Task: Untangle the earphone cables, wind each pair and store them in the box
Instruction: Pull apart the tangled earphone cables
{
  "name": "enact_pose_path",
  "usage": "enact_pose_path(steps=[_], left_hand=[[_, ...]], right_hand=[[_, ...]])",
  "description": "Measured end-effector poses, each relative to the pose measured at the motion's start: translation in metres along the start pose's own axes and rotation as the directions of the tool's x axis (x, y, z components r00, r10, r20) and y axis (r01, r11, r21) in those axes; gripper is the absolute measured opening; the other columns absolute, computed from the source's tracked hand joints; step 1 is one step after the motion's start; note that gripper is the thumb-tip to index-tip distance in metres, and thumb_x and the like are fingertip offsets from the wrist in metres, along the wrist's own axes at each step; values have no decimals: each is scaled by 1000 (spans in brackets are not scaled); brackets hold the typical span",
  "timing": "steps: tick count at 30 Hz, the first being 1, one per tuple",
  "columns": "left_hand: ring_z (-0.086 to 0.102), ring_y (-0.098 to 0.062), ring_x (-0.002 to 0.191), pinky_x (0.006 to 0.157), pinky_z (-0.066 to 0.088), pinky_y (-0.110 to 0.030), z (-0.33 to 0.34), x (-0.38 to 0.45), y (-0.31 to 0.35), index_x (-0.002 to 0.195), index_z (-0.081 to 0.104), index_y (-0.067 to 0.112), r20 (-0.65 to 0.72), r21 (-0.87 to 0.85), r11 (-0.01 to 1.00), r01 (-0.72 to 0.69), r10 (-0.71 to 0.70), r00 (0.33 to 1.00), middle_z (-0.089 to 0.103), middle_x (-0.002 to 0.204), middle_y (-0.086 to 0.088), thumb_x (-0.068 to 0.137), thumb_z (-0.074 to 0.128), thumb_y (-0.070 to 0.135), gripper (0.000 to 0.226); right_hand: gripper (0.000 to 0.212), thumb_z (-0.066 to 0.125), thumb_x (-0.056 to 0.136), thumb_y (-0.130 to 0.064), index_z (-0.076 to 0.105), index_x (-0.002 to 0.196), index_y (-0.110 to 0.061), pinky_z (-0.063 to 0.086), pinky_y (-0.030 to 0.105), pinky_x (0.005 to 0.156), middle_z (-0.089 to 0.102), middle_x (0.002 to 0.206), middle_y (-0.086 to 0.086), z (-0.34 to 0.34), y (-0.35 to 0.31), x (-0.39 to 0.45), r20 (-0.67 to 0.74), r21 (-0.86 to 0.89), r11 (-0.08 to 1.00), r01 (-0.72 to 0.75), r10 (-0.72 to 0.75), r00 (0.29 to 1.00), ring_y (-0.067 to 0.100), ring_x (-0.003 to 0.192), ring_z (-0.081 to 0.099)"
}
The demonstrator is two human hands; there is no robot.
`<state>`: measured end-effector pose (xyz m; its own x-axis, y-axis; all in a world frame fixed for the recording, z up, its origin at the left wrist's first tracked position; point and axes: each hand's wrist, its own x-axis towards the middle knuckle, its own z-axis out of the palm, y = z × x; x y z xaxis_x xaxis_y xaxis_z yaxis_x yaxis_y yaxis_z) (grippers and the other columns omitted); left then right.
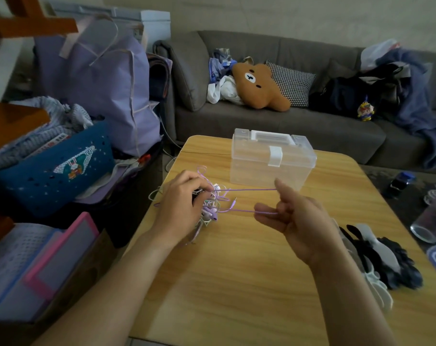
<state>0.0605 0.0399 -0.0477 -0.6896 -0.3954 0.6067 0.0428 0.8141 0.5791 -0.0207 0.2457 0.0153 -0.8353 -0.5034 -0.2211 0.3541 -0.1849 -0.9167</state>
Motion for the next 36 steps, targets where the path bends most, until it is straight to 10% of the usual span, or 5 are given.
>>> enact_pose_path(steps=[3, 16, 26, 30, 36], left_hand=[[61, -4, 95, 86, 42, -7, -4, -1, -1, 92, 73, 14, 3, -83, 994, 74, -74, 997, 64, 99, 2, 84, 71, -4, 20], [57, -12, 82, 81, 48, -40, -7, -11, 26, 79, 70, 16, 190, -31, 1000, -3, 9, 982, 60, 74, 13, 84, 61, 25, 14], [60, -16, 84, 81, 49, -47, -5, -4, 5, 89, 73, 22, 101, 58, 997, -52, 46, 994, 67, 79, 10, 95, 56, 31, 20], [56, -16, 78, 79, 48, -44, -6, -7, 9, 81, 69, 18, 87, 73, 996, -59, 52, 995, 62, 70, 7, 97, 52, 32, 28], [53, -9, 74, 82, 41, -38, 3, -7, 17, 64, 66, 24, 115, 118, 982, -145, 131, 985, 61, 63, 13, 88, 60, 21, 25]], right_hand=[[37, 53, 101, -34, 52, 72, -12, 55, 33, 44, 40, 45, 0, 7, 3, 2, -50, 38, 996, -85, 86, 995, 22, 45, 63], [27, 44, 100, -5, 51, 74, -6, 57, 28, 46, 46, 59, 2, 17, -7, 6, -47, 642, 758, -115, 190, 981, 9, 45, 65], [27, 54, 98, -28, 66, 101, -4, 31, 21, 37, 39, 60, -5, -13, -4, 27, -181, -215, 971, -104, 65, 981, 8, 45, 35], [65, 59, 95, -48, 41, 147, -16, 38, 47, 106, 43, 143, 14, -4, 6, 21, -239, -885, 457, -93, -273, 932, 32, 132, 41], [27, 68, 89, -39, 66, 113, -28, 47, 10, 82, 72, 100, -14, 42, 26, -1, 235, -744, 534, 401, -351, 906, -5, 95, 65]])
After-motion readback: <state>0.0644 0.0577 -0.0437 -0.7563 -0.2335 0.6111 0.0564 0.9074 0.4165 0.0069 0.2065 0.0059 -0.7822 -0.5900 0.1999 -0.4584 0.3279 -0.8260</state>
